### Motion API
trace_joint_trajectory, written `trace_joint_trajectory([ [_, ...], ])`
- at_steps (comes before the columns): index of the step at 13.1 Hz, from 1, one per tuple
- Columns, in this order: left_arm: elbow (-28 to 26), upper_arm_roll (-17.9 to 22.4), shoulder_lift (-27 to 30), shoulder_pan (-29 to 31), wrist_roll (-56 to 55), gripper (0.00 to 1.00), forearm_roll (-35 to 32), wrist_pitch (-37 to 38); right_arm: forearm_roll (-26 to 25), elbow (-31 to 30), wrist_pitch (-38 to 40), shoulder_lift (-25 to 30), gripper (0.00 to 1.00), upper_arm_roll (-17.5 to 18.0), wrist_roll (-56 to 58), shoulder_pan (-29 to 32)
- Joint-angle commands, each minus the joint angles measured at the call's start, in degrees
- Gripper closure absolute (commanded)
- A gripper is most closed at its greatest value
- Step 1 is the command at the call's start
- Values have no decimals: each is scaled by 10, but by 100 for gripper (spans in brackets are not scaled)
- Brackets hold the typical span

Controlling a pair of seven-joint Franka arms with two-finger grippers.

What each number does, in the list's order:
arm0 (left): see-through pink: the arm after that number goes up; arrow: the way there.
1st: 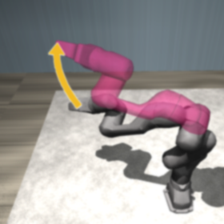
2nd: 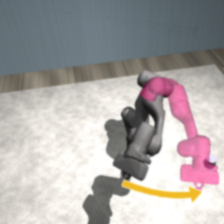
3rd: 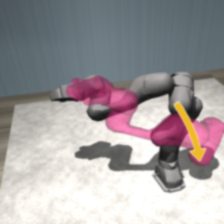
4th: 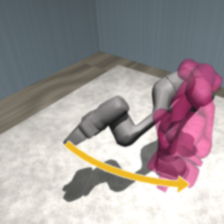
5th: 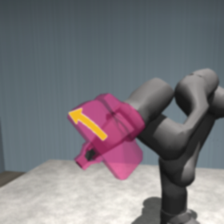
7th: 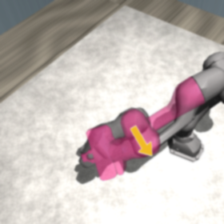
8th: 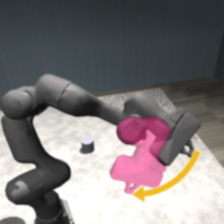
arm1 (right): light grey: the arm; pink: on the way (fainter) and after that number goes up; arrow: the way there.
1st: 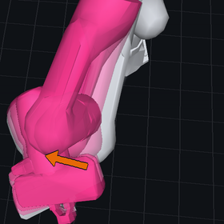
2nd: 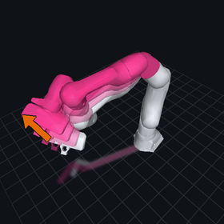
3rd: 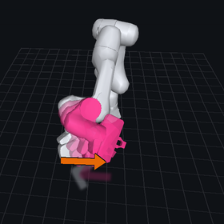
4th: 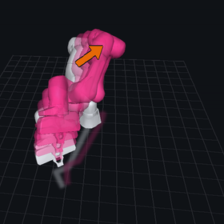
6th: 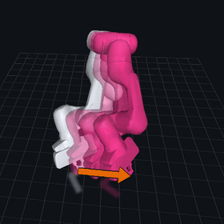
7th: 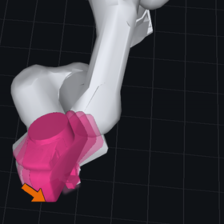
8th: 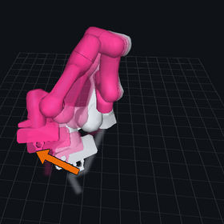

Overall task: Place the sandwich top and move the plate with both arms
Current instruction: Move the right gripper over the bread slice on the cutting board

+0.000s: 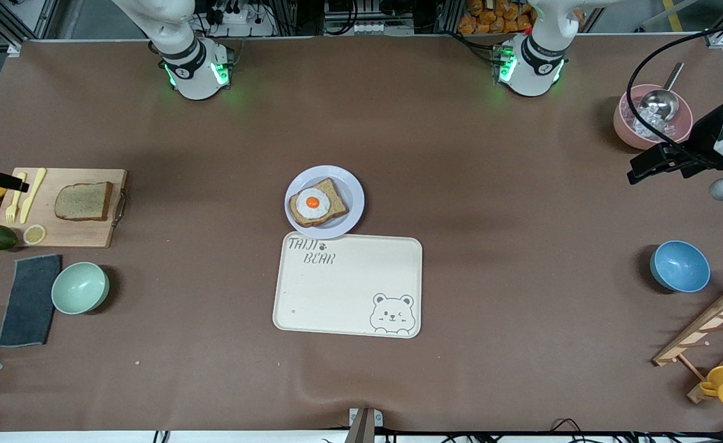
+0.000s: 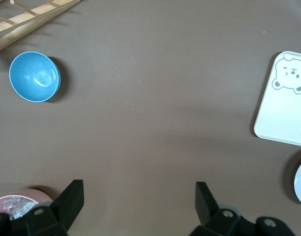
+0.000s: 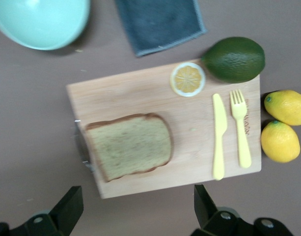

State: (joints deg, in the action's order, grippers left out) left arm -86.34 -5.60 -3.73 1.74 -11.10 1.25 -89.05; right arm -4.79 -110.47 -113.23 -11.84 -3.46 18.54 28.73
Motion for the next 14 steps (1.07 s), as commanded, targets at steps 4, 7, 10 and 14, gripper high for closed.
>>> trace_joint_trajectory([
  [4,10,-4,-3,0,-19,0,-6,10,-8,-101,-135,-14,0,12,96,49],
  [7,9,-4,-2,0,-26,0,-7,10,-8,-151,-203,-16,0,12,134,66],
  [10,9,-4,-3,0,-19,0,-9,10,-8,-161,-250,-33,0,12,138,66],
  [14,9,-4,-4,-2,-21,0,-11,10,-8,-157,-313,-71,0,13,190,77],
])
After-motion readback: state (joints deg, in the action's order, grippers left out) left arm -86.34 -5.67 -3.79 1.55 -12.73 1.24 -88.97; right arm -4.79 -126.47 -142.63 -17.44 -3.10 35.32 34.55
